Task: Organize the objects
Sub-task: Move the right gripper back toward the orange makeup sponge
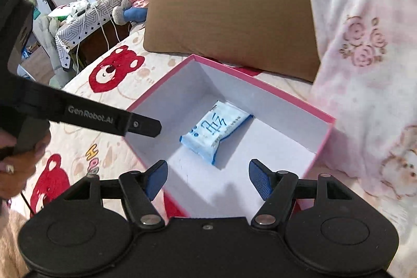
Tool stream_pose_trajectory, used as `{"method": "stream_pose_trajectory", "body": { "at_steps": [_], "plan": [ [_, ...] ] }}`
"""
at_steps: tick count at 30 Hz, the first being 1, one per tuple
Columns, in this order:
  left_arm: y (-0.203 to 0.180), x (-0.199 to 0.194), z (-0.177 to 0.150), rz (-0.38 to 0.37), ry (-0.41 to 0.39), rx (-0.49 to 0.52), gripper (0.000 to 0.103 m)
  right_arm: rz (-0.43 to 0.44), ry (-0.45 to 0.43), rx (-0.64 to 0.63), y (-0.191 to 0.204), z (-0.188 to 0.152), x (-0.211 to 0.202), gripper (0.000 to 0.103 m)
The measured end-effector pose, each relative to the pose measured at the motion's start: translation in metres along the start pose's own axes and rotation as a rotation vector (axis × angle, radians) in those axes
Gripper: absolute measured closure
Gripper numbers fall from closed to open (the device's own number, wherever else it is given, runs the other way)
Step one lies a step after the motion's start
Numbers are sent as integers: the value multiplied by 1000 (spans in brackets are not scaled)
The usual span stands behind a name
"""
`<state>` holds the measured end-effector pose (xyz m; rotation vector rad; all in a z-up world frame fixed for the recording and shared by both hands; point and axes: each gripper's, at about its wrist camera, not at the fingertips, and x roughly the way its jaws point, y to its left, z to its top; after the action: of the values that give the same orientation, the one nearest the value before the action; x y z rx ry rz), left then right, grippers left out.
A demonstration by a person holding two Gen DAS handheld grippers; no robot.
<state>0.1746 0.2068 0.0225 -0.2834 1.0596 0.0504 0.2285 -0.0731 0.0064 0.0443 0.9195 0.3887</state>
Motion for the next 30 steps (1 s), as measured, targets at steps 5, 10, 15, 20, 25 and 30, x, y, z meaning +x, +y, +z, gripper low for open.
{"method": "stream_pose_trajectory", "body": {
  "at_steps": [5, 10, 15, 20, 25, 30],
  "plan": [
    [-15, -32, -10, -25, -28, 34, 57, -28, -28, -49, 7, -7, -37, 30],
    [-34, -68, -26, -38, -62, 77, 52, -25, -69, -53, 10, -16, -72, 30],
    [-54, -96, -44, -79, -82, 118, 48, -43, -95, -96, 17, -30, -100, 30],
    [-74, -114, -63, -119, -63, 163, 46, -70, -94, -128, 21, -45, -126, 29],
    [-94, -122, -80, -133, -77, 213, 44, -90, -103, -108, 13, -70, -150, 29],
    [-114, -118, -96, -178, -60, 265, 43, -121, -89, -74, 3, -99, -164, 29]
  ]
}}
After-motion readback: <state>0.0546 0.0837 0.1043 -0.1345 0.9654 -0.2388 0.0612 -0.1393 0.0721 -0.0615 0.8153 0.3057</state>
